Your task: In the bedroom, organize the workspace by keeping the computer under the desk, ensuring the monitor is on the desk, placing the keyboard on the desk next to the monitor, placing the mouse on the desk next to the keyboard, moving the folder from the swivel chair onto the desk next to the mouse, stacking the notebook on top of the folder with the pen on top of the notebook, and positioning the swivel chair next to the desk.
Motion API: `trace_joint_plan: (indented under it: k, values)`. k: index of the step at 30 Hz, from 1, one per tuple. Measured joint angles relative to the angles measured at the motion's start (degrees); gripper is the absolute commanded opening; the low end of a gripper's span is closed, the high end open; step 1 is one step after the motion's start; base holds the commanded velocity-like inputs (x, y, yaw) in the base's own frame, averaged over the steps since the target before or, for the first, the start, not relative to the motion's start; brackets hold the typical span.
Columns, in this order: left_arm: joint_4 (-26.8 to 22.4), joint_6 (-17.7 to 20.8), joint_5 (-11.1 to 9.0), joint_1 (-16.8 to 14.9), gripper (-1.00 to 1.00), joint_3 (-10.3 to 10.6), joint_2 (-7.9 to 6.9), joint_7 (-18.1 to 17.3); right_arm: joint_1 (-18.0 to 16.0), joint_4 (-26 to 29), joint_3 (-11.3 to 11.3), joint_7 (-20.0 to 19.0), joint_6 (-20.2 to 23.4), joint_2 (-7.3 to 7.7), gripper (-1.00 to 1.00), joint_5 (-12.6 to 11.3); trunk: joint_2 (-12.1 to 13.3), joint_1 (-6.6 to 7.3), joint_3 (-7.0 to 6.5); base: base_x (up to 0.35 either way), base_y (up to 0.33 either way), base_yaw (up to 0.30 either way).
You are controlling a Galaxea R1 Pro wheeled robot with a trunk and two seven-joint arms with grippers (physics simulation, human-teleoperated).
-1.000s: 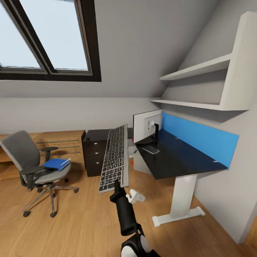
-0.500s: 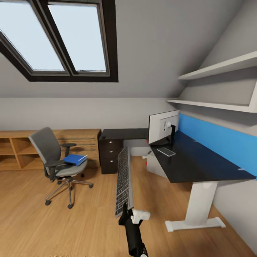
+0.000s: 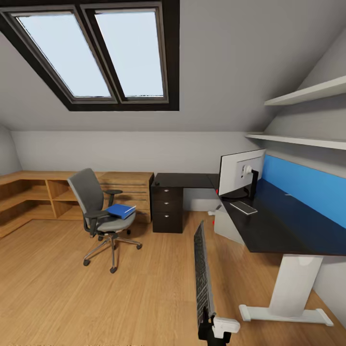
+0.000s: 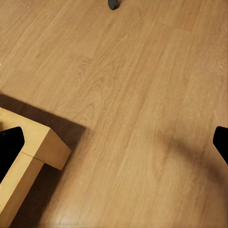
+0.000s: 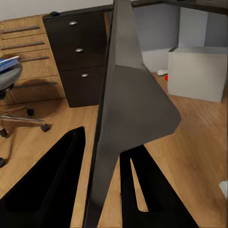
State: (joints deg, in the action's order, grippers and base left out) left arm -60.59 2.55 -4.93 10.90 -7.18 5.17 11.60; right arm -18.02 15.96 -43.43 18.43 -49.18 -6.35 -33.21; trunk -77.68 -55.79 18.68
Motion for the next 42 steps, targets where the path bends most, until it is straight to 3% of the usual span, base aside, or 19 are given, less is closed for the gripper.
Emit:
trace_joint_plan:
  k: [5,8,18,29,42]
  values:
    - [0.0,0.0,0.1,0.0,1.0,0.0,0.06,0.0,0.0,-5.6,0.5,-0.1,-0.4,0.5,-1.0,-0.5,0.0,0.0,0.06,0.0,0.0,0.034]
    - [0.0,0.0,0.1,0.0,1.0,0.1,0.03,-0.1,0.0,-6.9,-0.4,-0.3,0.1,0.54,-1.0,0.5,0.0,0.0,0.07,0.0,0.0,0.004]
    - [1.8,0.0,0.2,0.0,1.0,0.3,0.08,-0.2,0.0,-7.2,-0.4,-0.1,0.2,0.47,-1.0,1.4,0.0,0.04,0.06,0.231,0.002,-0.016]
    - [1.9,0.0,0.2,0.0,1.0,0.3,0.08,-0.2,0.0,-7.2,-0.4,-0.2,0.3,0.35,-1.0,1.3,0.0,0.04,0.02,0.318,0.09,-0.205]
    - [1.8,-0.1,0.1,0.0,1.0,0.2,-0.01,-0.2,0.0,-7.2,-0.5,-0.2,0.3,0.2,-1.0,1.4,0.0,0.0,1.13,0.034,0.008,-0.027]
